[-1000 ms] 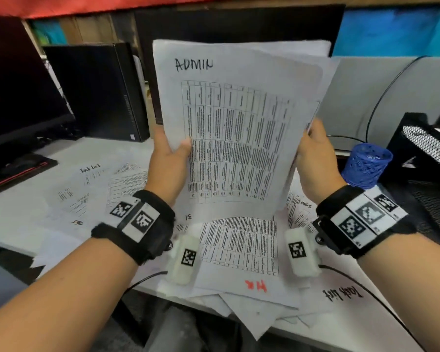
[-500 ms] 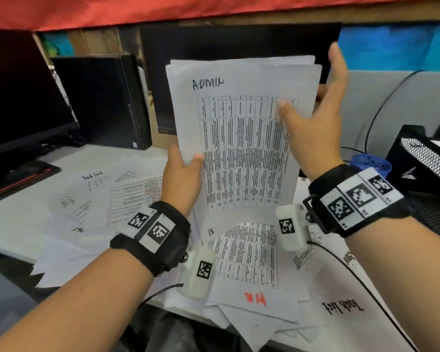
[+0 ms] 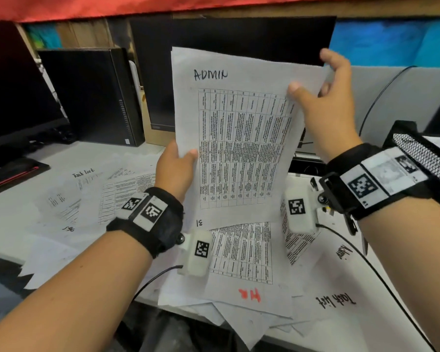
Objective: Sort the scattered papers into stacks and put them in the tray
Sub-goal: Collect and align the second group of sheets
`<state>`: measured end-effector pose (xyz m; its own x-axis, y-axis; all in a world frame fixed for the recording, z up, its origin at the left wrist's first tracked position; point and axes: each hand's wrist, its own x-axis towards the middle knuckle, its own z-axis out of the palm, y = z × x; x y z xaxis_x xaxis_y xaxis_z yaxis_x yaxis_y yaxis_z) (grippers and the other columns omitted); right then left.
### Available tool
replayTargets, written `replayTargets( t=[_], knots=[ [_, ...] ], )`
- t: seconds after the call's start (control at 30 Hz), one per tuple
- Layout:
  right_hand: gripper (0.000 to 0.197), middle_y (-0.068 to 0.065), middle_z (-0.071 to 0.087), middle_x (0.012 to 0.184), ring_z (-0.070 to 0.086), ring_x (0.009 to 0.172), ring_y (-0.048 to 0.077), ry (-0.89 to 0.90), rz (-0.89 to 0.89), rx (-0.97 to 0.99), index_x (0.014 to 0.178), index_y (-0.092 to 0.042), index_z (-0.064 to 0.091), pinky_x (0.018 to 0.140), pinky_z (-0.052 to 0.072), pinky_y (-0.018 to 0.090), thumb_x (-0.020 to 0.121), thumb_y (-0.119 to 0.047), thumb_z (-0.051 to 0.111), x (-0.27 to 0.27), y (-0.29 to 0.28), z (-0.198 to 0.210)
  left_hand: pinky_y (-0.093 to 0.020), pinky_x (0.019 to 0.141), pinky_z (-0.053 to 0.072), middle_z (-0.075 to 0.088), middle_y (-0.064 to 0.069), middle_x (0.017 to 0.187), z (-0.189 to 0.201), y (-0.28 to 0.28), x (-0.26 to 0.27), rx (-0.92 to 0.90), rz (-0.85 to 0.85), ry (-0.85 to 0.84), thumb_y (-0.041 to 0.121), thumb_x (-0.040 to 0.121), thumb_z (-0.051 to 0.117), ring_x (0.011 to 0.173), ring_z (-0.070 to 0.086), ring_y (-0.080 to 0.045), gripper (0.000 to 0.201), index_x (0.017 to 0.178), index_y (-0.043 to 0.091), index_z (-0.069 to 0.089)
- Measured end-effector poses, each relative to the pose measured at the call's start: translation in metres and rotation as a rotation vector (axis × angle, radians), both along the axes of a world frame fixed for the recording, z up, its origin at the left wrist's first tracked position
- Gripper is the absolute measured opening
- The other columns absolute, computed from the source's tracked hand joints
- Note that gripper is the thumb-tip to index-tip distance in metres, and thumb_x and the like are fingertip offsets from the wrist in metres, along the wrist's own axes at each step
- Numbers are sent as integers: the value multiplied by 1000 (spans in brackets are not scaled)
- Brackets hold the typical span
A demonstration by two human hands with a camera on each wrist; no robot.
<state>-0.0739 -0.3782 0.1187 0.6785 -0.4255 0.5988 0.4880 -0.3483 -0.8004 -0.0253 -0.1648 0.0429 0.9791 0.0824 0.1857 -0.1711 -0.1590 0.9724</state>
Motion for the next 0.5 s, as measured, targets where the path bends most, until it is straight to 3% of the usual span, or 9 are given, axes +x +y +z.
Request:
replayTargets(
  t=[0.07, 0.13, 0.3, 0.4, 0.5],
  knots=[
    [48, -5, 63, 117, 64, 103, 5, 130, 70, 115, 131, -21, 41, 90, 53, 30, 89, -17, 63, 0, -6, -25, -29, 88, 44, 59, 7, 114, 1, 2, 1, -4, -12, -2, 19, 96, 49, 105, 56, -15, 20, 115, 25, 52],
    [33, -7, 65, 114, 64, 104, 10, 283, 95, 121, 123, -18, 52, 94, 52, 39, 91, -19, 61, -3, -7, -54, -29, 87, 43, 59, 7, 116, -1, 5, 0, 3, -39, -1, 20, 97, 49, 106, 55, -15, 21, 117, 26, 51],
    [24, -11, 67, 102, 64, 93, 6, 382, 73, 173, 119, -19, 60, 80, 51, 27, 96, -19, 52, -7, 0, -88, -28, 85, 45, 62, 9, 113, 2, 6, -4, 12, -144, 14, 24, 97, 50, 102, 58, -10, 19, 115, 26, 53],
    [19, -7, 65, 98, 63, 94, 15, 403, -6, 143, 112, -16, 60, 80, 52, 29, 97, -17, 50, -4, 4, -80, -18, 70, 42, 61, 13, 99, 5, -1, -4, 5, -74, -25, 21, 98, 48, 87, 56, 0, 13, 109, 23, 55],
    [22, -5, 63, 103, 60, 95, 15, 399, -58, 85, 115, -17, 60, 81, 51, 28, 97, -15, 47, -2, 13, -69, -23, 77, 43, 58, 8, 104, 9, -9, -6, -5, 18, -63, 14, 98, 43, 96, 57, -12, 19, 112, 22, 53]
  ],
)
